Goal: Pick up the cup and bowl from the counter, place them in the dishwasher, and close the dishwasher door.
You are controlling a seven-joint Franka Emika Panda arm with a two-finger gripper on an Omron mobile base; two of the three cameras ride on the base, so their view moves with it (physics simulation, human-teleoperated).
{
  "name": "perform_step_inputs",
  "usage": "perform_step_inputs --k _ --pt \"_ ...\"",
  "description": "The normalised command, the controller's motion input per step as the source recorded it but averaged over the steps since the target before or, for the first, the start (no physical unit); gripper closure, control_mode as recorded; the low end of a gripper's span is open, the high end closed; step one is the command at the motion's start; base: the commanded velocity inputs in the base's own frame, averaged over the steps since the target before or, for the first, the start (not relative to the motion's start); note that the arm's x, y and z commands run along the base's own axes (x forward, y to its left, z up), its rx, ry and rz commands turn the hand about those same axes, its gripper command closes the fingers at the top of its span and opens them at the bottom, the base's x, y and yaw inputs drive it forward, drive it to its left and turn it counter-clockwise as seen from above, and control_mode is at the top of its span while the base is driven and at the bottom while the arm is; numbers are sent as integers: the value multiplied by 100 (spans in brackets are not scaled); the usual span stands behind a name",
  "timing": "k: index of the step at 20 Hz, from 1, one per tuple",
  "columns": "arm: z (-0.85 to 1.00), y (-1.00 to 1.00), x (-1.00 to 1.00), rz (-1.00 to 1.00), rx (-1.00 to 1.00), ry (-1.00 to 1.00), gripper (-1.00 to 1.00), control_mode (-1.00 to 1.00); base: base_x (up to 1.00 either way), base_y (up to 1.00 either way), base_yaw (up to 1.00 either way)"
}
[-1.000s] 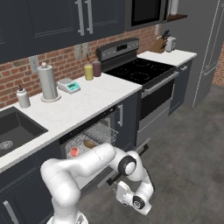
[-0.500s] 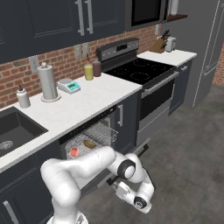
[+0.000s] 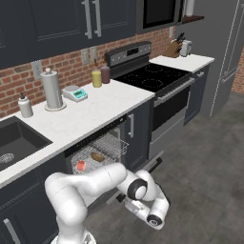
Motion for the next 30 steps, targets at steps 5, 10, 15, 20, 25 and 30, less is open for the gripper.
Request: perform_step_inputs --k 5,10,15,20,25,30 --pt "22 11 -1 1 11 -12 -100 -100 0 0 0" --pt "0 91 29 -1 -1 -4 -100 -100 0 0 0" --pt "0 100 58 -10 -12 0 -100 -100 0 0 0" --pt "0 100 79 -20 -16 0 -100 -100 0 0 0" --pt "5 100 84 -26 -15 0 -100 -100 0 0 0" --pt "5 100 83 -29 -13 0 -100 -100 0 0 0"
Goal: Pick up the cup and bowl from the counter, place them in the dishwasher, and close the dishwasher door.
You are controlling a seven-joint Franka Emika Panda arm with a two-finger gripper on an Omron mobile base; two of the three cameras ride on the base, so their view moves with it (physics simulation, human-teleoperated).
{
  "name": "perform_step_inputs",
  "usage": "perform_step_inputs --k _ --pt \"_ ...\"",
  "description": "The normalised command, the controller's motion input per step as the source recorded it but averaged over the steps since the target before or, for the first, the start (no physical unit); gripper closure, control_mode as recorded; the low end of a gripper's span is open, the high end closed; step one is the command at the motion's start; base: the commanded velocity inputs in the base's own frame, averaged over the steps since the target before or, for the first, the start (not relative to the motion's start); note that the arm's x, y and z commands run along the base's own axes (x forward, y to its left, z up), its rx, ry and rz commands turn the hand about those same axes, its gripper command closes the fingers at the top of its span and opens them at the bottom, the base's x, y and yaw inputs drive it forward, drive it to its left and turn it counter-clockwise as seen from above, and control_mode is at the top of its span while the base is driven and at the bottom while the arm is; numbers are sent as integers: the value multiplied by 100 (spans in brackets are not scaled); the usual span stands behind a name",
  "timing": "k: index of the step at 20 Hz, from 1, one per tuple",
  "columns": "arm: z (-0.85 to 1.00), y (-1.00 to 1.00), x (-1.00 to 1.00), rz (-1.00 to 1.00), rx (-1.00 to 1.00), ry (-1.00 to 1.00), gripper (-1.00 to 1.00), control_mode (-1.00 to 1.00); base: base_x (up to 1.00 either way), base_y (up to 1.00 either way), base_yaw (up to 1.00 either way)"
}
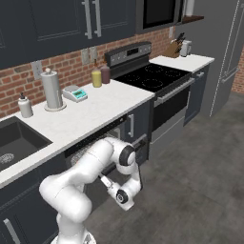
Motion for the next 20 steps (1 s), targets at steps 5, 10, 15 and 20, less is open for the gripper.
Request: perform_step_inputs --k 5,10,15,20 --pt "0 100 85 -29 -11 1 -100 -100 0 0 0" --pt "0 100 90 -26 -10 5 -100 -100 0 0 0" --pt "-6 100 100 -21 -7 14 -100 -100 0 0 0" --pt "-31 100 100 -9 -2 24 -100 -100 0 0 0"
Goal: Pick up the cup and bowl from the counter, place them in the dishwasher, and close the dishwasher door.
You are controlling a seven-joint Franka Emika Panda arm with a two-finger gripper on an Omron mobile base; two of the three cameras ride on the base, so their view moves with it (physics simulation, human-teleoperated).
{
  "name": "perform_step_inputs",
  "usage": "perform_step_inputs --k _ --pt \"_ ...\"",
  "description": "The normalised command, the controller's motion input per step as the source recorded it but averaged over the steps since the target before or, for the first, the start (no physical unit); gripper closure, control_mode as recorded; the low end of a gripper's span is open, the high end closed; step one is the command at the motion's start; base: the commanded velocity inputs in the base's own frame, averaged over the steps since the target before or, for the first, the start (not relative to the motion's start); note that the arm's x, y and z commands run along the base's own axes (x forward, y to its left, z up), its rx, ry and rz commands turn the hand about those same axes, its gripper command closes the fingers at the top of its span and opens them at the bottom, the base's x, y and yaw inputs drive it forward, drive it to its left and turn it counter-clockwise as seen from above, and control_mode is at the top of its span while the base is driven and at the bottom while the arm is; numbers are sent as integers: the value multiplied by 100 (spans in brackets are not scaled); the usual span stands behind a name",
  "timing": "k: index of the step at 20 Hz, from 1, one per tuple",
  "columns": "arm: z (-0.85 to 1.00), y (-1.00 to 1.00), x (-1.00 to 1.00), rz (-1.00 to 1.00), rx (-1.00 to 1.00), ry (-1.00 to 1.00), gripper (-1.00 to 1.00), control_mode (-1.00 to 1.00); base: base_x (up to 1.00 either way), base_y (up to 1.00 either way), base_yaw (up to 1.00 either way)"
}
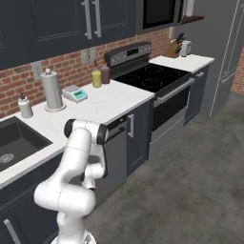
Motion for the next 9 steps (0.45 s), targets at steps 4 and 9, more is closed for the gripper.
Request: perform_step_inputs --k 4,9 --pt "-39 100 100 -1 0 26 -100 -100 0 0 0" --pt "-16 70 86 0 0 29 -100 -100 0 0 0"
